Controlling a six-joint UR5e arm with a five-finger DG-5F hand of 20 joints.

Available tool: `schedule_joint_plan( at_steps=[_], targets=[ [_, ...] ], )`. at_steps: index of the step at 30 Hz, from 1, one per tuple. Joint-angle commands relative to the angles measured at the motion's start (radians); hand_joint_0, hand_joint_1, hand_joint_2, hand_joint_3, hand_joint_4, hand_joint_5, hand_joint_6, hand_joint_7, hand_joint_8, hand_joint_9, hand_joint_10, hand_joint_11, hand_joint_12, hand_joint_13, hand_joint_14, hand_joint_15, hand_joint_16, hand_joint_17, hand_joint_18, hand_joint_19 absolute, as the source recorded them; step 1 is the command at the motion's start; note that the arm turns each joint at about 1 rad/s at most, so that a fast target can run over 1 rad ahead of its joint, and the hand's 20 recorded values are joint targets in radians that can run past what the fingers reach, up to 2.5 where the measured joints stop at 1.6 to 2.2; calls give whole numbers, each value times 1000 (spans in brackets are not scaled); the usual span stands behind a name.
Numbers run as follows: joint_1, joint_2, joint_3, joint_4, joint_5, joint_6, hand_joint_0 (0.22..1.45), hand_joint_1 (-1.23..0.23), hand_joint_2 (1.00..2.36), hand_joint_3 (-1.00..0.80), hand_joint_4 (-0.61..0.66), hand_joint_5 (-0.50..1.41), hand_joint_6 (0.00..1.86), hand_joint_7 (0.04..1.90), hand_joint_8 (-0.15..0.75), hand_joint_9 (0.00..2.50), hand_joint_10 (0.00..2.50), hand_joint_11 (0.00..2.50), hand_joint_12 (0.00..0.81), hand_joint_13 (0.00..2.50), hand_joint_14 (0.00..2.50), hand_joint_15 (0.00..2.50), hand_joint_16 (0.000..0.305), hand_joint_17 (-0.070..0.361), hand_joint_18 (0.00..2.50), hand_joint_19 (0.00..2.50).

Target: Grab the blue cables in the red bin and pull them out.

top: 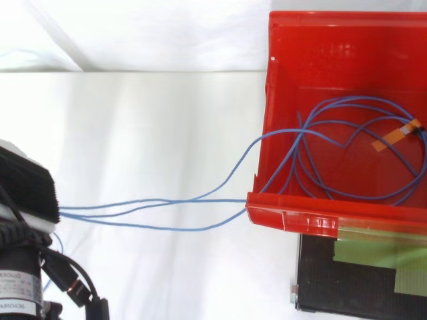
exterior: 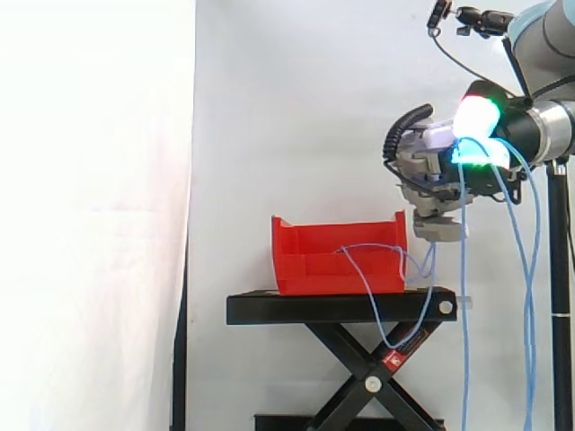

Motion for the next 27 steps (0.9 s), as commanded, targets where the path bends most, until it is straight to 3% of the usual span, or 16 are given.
schedule_joint_plan(
  at_steps=[1,3,10,13,17,21,27],
  targets=[
    [-9,0,5,137,-2,-88,797,-739,1000,-1000,141,792,684,694,315,741,634,1473,353,896,2448,905,41,91,839,1166],
    [-15,0,5,224,-8,-151,808,-752,1000,-1000,140,791,684,696,311,740,628,1486,355,897,2441,911,41,91,834,1160],
    [-26,0,5,368,-22,-254,826,-777,1000,-1000,145,788,694,701,310,739,619,1494,348,896,2410,934,40,90,826,1172],
    [-32,0,5,477,-22,-315,828,-778,1000,-1000,138,788,698,692,310,738,617,1497,347,896,2407,936,40,90,825,1173],
    [-37,0,5,556,-22,-368,828,-779,1000,-1000,139,785,698,696,311,737,619,1501,349,895,2405,941,40,90,824,1174],
    [-38,0,5,597,-22,-392,823,-775,1000,-1000,146,782,700,690,309,733,619,1488,349,895,2407,938,40,90,823,1182],
    [-40,0,5,605,-22,-401,818,-768,1000,-1000,144,774,702,690,310,726,612,1504,349,889,2401,946,40,91,817,1172]
  ],
)
